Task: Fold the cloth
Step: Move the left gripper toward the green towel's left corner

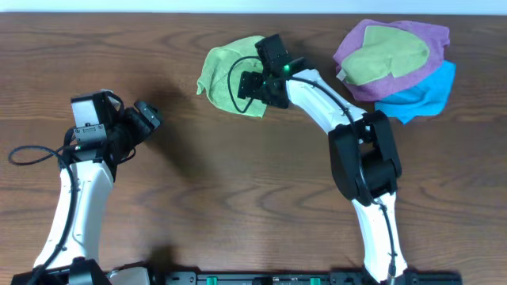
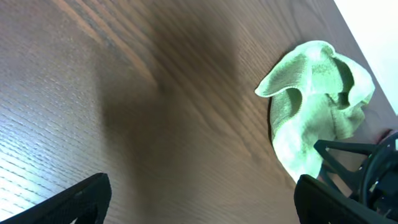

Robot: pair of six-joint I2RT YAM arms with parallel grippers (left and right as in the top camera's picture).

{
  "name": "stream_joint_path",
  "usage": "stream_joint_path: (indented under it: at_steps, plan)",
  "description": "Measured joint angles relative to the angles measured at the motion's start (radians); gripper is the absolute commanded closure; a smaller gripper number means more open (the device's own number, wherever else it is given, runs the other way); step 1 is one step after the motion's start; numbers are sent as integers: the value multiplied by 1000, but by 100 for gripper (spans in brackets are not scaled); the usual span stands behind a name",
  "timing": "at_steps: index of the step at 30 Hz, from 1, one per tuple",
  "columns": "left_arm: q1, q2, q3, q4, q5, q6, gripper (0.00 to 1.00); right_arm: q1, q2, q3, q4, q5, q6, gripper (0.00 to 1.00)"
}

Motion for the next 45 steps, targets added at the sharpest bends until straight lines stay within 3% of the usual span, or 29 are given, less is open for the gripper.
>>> stream_joint_path:
  at_steps: [4,8,12,15,27,35,45]
  plan:
    - [0,0,0,14,10,-9,5,0,3,0,3,-2,11,16]
    - [0,13,0,35,15,-46,5,0,12,0,10,-11,23,38]
    - [0,76,1,90,41,-79,5,0,23,1,13,-25,27,76]
    - [0,136,1,134,76,-102,5,0,31,1,6,-23,20,99]
    - [-92,297,2,332,204,-213,5,-42,7,8,-181,23,-74,99]
    - [-219,358,3,454,164,-311,5,-48,-22,5,-257,76,-124,99]
    - [-229,531,11,722,137,-389,5,-48,-25,5,-292,92,-153,99]
